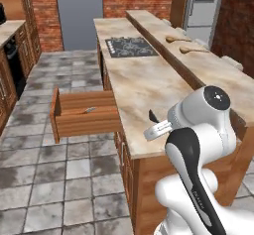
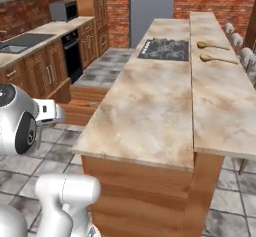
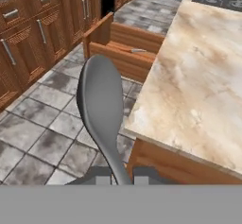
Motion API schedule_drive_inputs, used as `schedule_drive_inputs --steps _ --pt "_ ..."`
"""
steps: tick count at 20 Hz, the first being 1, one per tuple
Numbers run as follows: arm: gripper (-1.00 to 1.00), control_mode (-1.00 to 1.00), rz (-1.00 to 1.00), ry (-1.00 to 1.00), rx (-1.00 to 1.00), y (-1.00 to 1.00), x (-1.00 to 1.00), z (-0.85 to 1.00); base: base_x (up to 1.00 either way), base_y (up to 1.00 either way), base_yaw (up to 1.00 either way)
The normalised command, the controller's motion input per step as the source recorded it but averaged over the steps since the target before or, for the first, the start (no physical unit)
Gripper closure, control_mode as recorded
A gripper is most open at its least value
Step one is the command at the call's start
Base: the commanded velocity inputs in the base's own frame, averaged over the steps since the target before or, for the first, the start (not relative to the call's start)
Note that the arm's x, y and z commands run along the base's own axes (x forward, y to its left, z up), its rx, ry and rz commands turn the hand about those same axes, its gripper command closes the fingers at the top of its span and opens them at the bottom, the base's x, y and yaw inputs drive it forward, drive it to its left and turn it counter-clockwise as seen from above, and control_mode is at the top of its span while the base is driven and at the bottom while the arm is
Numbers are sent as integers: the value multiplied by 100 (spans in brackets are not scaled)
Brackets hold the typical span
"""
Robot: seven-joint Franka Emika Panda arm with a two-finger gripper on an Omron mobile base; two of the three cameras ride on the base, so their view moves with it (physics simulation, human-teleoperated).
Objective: Pick up the metallic utensils from the counter and place them in the open drawer. Make sure not to pick up any wooden utensils.
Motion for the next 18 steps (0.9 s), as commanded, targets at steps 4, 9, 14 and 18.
schedule_drive_inputs --steps 4,9,14,18 --pt "100 100 0 0 0 0 0 0 5 100 -51" --pt "100 100 0 0 0 0 0 0 38 100 -49" --pt "100 100 0 0 0 0 0 0 85 86 -39" --pt "100 100 0 0 0 0 0 0 84 35 -18"
